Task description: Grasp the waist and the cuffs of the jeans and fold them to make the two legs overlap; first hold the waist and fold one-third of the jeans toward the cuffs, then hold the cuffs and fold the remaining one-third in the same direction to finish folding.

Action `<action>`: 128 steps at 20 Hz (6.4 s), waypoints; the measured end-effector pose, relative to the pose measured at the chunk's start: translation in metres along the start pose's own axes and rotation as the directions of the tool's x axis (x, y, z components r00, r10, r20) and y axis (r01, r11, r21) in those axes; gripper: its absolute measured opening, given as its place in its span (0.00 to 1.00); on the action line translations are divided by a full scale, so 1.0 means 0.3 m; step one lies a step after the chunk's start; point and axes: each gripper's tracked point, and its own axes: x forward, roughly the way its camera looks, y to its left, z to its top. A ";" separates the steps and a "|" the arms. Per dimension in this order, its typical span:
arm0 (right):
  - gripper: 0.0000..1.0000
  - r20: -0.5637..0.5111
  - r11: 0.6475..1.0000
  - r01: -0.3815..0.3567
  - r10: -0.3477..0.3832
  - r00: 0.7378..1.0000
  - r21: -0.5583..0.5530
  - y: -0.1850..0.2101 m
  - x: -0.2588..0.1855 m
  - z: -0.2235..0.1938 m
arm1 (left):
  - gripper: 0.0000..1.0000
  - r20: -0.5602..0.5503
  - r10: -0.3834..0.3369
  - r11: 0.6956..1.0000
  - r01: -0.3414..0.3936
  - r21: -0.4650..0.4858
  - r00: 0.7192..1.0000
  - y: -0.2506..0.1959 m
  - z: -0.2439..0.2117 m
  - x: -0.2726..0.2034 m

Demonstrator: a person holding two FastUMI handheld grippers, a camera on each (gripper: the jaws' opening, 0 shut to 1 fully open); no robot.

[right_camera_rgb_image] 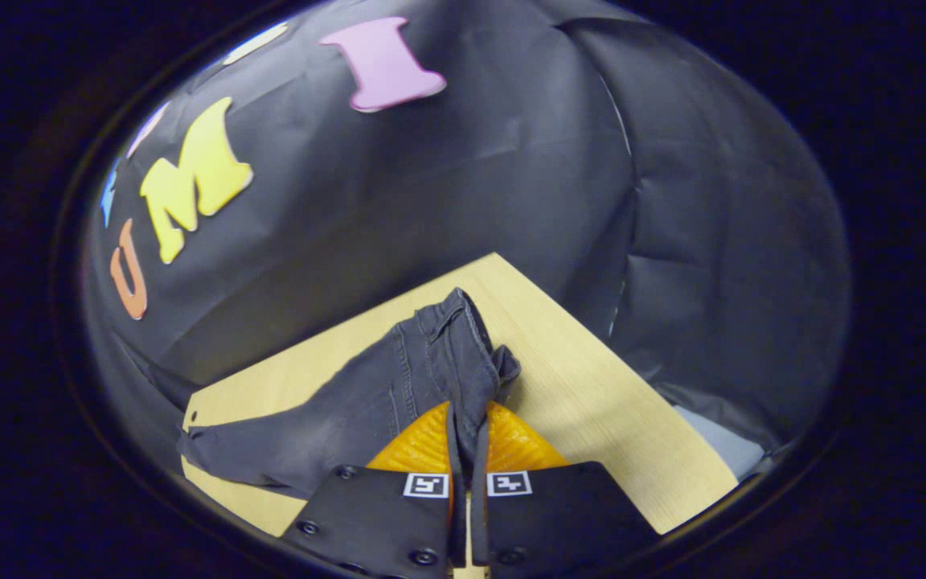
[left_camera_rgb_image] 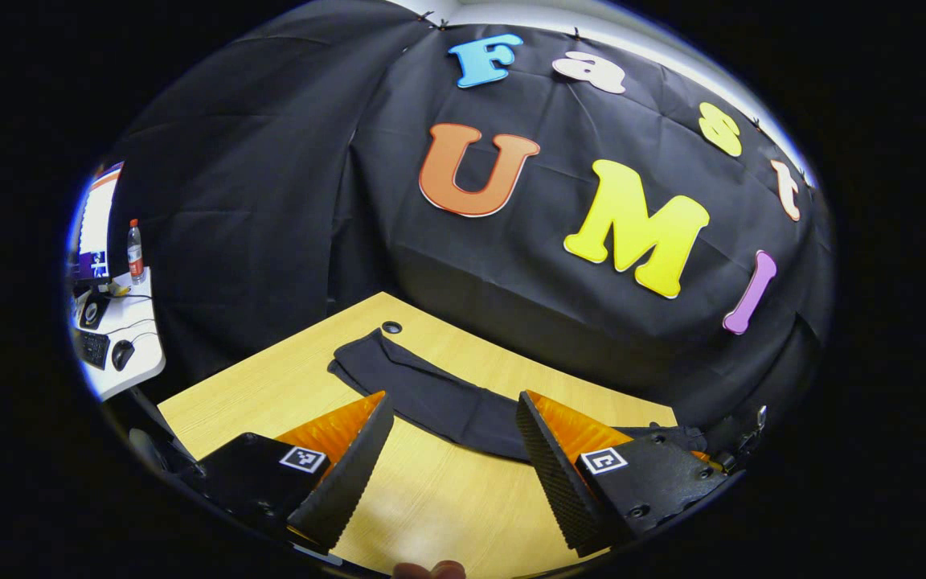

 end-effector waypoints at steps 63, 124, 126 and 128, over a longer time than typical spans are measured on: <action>0.95 -0.109 0.668 -0.398 0.431 0.896 -0.629 1.330 -0.739 -0.368 | 0.99 -0.055 -0.056 0.995 0.060 0.082 0.997 0.614 -0.056 0.409; 0.93 0.038 0.926 -0.113 0.135 0.990 -0.360 0.692 -0.963 -0.287 | 0.06 -0.001 -0.386 0.902 0.377 -0.211 0.922 -0.082 0.081 0.759; 0.93 0.046 0.934 -0.103 0.126 0.991 -0.343 0.653 -0.983 -0.277 | 0.06 0.002 -0.421 0.904 0.419 -0.088 0.907 -0.229 0.061 0.722; 0.93 0.053 0.941 -0.084 0.107 0.993 -0.329 0.602 -0.990 -0.270 | 0.05 -0.011 -0.460 0.888 0.460 0.019 0.888 -0.385 0.010 0.702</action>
